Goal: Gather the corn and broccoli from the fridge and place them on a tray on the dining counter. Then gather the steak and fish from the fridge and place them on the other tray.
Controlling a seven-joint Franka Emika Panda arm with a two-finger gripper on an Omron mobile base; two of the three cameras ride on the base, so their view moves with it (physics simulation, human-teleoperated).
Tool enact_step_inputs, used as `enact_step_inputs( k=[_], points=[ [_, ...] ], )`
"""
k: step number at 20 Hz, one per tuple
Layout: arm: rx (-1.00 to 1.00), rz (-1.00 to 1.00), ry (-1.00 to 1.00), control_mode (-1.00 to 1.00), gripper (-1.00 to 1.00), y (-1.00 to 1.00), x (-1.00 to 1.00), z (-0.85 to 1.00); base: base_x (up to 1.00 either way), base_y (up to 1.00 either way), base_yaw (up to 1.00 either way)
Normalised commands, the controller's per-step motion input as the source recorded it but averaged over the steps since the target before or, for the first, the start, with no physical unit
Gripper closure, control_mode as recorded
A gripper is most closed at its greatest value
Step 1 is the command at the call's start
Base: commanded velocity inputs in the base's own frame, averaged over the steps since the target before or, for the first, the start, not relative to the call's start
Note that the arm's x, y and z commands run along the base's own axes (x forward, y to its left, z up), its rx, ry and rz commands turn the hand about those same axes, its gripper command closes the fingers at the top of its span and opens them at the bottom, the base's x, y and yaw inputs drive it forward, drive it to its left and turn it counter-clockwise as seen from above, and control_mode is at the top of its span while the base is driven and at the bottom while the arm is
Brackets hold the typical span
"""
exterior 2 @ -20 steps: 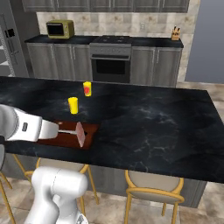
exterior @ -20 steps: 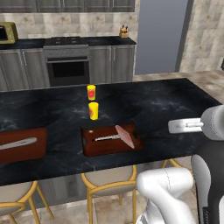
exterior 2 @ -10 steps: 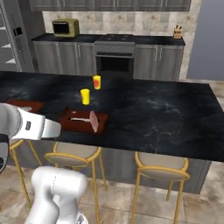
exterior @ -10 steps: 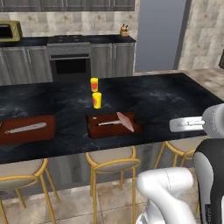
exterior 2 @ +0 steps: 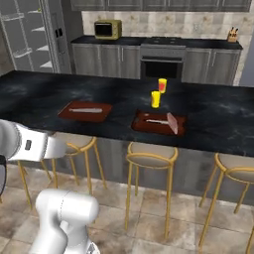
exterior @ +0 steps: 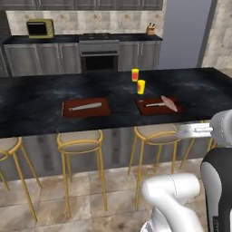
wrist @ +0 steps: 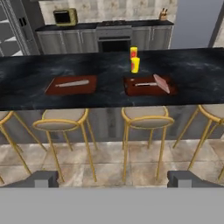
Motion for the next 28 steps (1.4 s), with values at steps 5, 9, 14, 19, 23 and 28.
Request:
enact_step_inputs(
  k=[5, 9, 14, 19, 23, 28],
  points=[
    [0.0, 0.0, 0.0, 1.0, -1.0, 0.0, 0.0, 0.0, 0.0, 1.0, 0.0],
    [0.0, 0.0, 0.0, 1.0, -1.0, 0.0, 0.0, 0.0, 0.19, 1.0, 0.0],
    [0.0, 0.0, 0.0, 1.0, -1.0, 0.0, 0.0, 0.0, 0.26, 1.0, 0.03],
    [0.0, 0.0, 0.0, 1.0, -1.0, 0.0, 0.0, 0.0, 0.23, 1.0, 0.02],
    [0.0, 0.0, 0.0, 1.0, -1.0, 0.0, 0.0, 0.0, 0.21, 1.0, 0.0],
    [0.0, 0.0, 0.0, 1.0, -1.0, 0.0, 0.0, 0.0, 0.44, 1.0, 0.01]
  ],
)
